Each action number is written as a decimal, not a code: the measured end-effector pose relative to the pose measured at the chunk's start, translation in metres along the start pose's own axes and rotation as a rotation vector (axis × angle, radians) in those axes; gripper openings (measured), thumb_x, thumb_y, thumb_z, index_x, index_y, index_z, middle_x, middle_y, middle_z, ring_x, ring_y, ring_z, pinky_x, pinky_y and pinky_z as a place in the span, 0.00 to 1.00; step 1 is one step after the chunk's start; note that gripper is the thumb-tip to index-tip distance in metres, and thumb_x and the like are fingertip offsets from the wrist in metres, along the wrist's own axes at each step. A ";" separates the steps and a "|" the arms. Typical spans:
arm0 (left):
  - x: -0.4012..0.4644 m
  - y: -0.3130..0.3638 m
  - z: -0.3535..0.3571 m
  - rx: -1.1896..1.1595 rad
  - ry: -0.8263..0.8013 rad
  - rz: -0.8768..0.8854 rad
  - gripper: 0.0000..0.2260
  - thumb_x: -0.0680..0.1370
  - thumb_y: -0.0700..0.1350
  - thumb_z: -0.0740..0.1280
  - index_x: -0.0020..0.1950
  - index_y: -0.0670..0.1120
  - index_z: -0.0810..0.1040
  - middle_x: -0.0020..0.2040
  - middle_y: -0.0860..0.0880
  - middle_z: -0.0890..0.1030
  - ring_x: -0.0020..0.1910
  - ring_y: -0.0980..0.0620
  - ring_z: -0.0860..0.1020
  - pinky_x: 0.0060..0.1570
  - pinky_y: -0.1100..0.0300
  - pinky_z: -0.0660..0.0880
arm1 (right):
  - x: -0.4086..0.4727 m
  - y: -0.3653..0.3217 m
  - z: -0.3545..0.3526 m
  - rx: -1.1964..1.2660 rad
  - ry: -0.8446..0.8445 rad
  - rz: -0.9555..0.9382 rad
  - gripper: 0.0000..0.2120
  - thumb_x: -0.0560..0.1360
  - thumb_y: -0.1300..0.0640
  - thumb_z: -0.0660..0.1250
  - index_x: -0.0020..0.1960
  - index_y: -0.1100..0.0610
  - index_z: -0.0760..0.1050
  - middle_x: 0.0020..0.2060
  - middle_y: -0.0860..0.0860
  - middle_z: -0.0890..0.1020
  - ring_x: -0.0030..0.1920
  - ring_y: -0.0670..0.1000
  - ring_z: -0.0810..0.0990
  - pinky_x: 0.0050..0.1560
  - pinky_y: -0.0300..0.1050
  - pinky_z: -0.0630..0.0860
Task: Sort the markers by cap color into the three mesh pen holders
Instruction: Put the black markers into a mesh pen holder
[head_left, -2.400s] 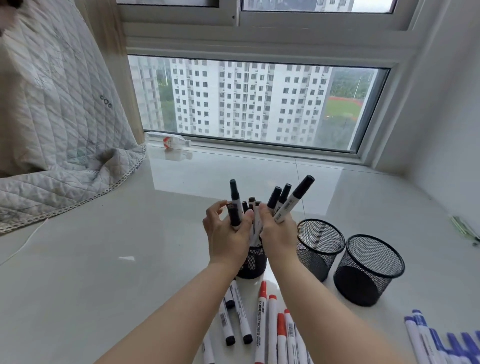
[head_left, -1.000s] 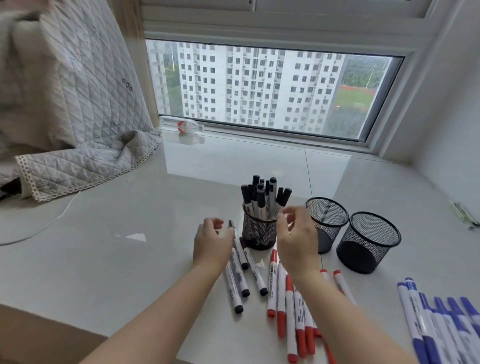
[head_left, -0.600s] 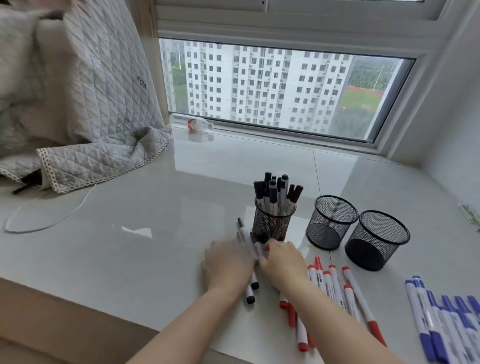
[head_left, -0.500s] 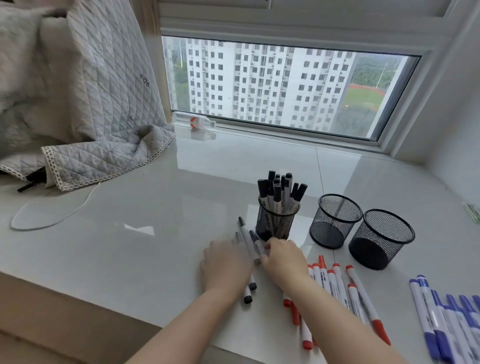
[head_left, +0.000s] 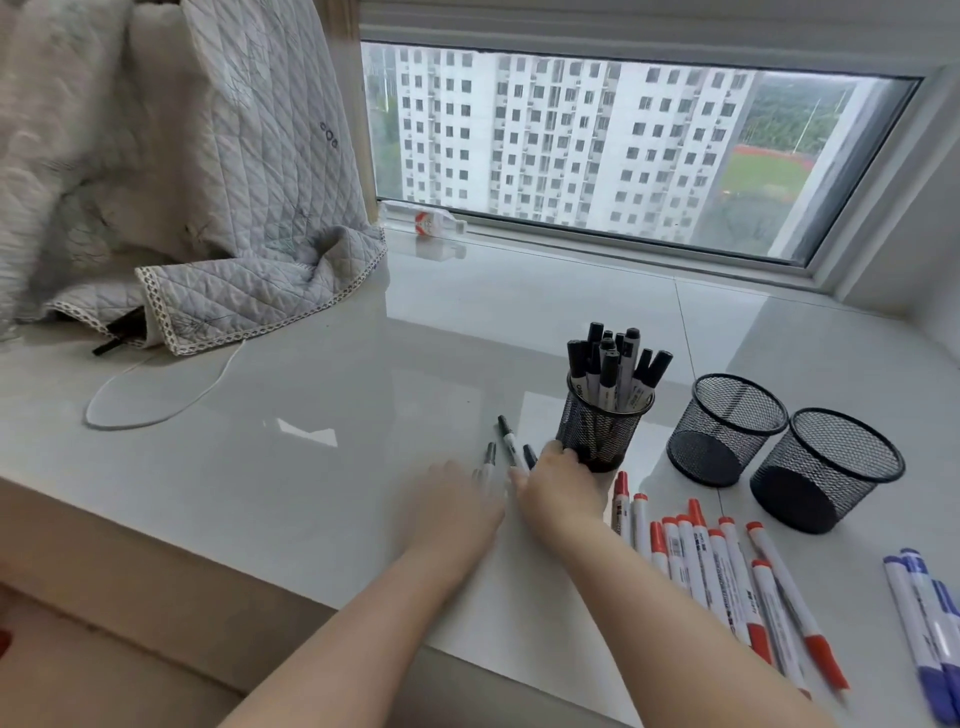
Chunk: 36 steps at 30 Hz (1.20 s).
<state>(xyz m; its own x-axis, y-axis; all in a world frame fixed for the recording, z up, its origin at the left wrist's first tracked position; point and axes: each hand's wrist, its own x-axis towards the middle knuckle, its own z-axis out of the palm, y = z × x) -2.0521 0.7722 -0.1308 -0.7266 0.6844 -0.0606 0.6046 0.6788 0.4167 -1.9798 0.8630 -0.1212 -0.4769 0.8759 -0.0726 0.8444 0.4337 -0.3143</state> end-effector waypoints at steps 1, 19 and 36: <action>0.001 0.001 -0.002 0.025 -0.017 0.005 0.17 0.76 0.50 0.60 0.60 0.42 0.68 0.61 0.44 0.71 0.61 0.44 0.68 0.57 0.54 0.66 | 0.001 -0.002 0.002 -0.040 0.014 0.006 0.24 0.78 0.48 0.57 0.65 0.65 0.62 0.61 0.60 0.72 0.60 0.59 0.73 0.56 0.48 0.70; 0.017 0.016 -0.038 -0.514 -0.022 -0.194 0.08 0.76 0.42 0.59 0.50 0.41 0.63 0.47 0.40 0.77 0.44 0.42 0.80 0.44 0.48 0.78 | -0.022 0.002 -0.052 0.536 0.108 -0.353 0.04 0.77 0.61 0.57 0.44 0.55 0.63 0.27 0.48 0.69 0.28 0.48 0.67 0.28 0.42 0.62; 0.059 0.155 -0.072 -1.389 0.338 0.167 0.10 0.80 0.50 0.59 0.39 0.51 0.71 0.34 0.55 0.78 0.36 0.58 0.77 0.46 0.61 0.73 | 0.042 0.047 -0.159 1.523 0.540 0.088 0.22 0.79 0.50 0.58 0.29 0.56 0.72 0.20 0.47 0.75 0.22 0.42 0.73 0.31 0.34 0.73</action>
<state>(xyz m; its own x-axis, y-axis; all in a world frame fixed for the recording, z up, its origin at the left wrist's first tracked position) -2.0247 0.8990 -0.0049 -0.8407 0.5000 0.2080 0.0304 -0.3400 0.9399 -1.9217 0.9537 0.0114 -0.0281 0.9964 0.0801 -0.3067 0.0677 -0.9494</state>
